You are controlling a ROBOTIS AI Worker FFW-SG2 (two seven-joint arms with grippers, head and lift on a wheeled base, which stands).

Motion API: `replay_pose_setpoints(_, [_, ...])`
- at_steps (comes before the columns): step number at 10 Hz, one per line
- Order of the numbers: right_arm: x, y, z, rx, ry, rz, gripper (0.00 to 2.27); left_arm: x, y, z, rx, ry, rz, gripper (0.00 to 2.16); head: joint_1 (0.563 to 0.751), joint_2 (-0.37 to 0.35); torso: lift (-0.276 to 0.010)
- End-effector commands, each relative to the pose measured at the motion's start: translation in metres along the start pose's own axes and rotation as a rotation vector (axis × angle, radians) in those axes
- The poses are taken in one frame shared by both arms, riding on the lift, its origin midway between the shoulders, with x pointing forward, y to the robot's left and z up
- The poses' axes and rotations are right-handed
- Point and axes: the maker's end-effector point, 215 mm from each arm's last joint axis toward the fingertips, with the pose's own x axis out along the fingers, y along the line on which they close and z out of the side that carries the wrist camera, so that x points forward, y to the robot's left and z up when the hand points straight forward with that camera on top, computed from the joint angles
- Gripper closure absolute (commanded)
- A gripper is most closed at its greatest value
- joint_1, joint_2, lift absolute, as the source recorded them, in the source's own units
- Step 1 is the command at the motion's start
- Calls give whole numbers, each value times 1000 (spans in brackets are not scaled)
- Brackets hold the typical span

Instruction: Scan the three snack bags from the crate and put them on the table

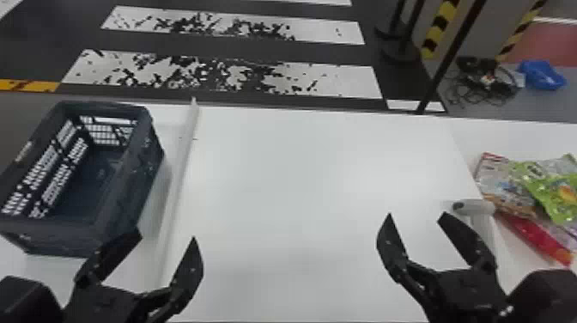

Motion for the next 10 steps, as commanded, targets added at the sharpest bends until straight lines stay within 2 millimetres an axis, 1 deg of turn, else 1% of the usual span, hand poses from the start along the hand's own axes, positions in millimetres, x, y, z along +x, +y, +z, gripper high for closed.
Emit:
replay_pose_setpoints(1, [0, 1, 0, 1, -2, 0, 53, 0, 0, 3, 2, -5, -1, 16, 695, -74, -94])
replay_pose_setpoints(10, [-1, 1, 3, 6, -10, 3, 53, -1, 1, 3, 3, -6, 4, 19, 695, -70, -94])
